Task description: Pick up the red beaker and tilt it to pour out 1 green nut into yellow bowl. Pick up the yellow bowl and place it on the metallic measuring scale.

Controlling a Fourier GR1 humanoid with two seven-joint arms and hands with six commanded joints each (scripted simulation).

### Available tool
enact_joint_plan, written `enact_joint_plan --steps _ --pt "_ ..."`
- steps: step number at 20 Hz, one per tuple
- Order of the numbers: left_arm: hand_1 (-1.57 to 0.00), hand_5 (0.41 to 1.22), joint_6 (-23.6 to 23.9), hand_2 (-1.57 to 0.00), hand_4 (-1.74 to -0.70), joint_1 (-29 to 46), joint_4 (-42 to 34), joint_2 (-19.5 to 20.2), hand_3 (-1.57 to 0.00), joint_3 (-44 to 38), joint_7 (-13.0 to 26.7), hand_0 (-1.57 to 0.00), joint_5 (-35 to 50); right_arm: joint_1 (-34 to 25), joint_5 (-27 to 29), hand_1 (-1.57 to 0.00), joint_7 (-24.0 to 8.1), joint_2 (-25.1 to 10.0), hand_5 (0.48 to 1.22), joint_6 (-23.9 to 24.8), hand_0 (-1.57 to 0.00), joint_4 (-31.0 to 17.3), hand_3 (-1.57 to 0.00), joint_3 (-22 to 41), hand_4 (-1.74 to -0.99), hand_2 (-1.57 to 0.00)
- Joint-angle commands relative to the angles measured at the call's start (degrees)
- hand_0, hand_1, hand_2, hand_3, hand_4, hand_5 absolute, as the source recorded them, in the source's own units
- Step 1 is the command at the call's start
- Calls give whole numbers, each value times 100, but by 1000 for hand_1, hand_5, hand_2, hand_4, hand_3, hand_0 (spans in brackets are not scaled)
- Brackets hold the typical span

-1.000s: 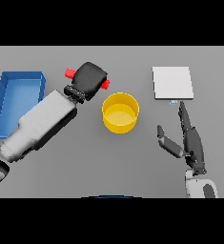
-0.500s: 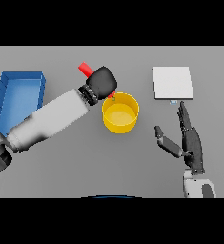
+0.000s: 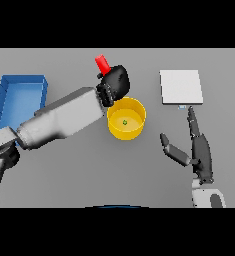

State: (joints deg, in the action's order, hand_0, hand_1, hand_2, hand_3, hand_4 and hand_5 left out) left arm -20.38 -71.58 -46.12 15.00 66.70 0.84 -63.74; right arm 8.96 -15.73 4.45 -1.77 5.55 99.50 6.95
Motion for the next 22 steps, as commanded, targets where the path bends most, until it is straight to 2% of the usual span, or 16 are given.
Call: enact_joint_plan --steps 1,8,10,11,12,13,14,16,18,19,20,21,22 --pt "-1571 1221 5 -1571 -1735 -57 -10 8 -1568 110 -69 -1571 -61 -2 17 1 -38 19 583 18 1 -42 1 -21 -1225 1" --pt "-1571 1221 162 -1571 -1734 -484 127 -29 -1570 734 -409 -1571 -357 -83 -36 1 80 -33 594 14 1 -179 1 -25 -1210 1" --pt "-1571 1221 69 -1571 -1731 -679 167 -6 -1571 721 -515 -1571 -278 -112 -87 1 29 -8 592 51 1 -190 1 -5 -1206 1" --pt "-1571 1221 89 -1571 -1730 -850 224 62 -1571 625 -633 -1571 -185 28 -57 1 185 16 592 20 1 -141 1 32 -1206 1" --pt "-1571 1221 248 -1571 -1729 -1024 388 107 -1571 538 -625 -1571 -153 32 -121 1 174 35 592 74 1 -116 1 49 -1209 1" --pt "-1571 1221 356 -1571 -1727 -1173 473 167 -1494 457 -647 -1571 -98 -64 -122 1 137 9 592 80 1 -180 1 16 -1203 1" --pt "-1571 1221 348 -1399 -1676 -1345 507 290 -1509 353 -655 -1571 -27 -65 -105 1 142 -7 592 93 1 -138 1 -9 -1201 1" --pt "-1571 1221 521 -1461 -1699 -1643 753 443 -1041 84 -685 -1571 185 -163 -24 1 118 34 596 45 1 -171 1 -2 -1186 1" --pt "-1571 1221 623 -1501 -1705 -1903 1002 632 -1232 -191 -647 -1571 421 -195 91 1 109 11 593 -26 1 -203 1 -47 -1181 1" --pt "-1571 1221 576 -1515 -1709 -2011 1226 635 -1300 -376 -508 -1571 589 -225 165 1 101 55 593 -66 1 -191 1 -36 -1182 1" --pt "-1571 1221 577 -1526 -1715 -2111 1407 693 -1354 -603 -427 -1571 800 -276 254 1 62 57 595 -106 1 -290 1 -84 -1183 1" --pt "-1571 1221 560 -1535 -1720 -2171 1601 777 -1397 -884 -337 -1571 1074 -241 292 1 165 45 597 -110 1 -264 1 -105 -1193 1" --pt "-1571 1221 575 -1542 -1723 -2149 1835 894 -1380 -1197 -165 -1571 1382 -194 267 1 210 44 596 -125 1 -222 1 -65 -1200 1"
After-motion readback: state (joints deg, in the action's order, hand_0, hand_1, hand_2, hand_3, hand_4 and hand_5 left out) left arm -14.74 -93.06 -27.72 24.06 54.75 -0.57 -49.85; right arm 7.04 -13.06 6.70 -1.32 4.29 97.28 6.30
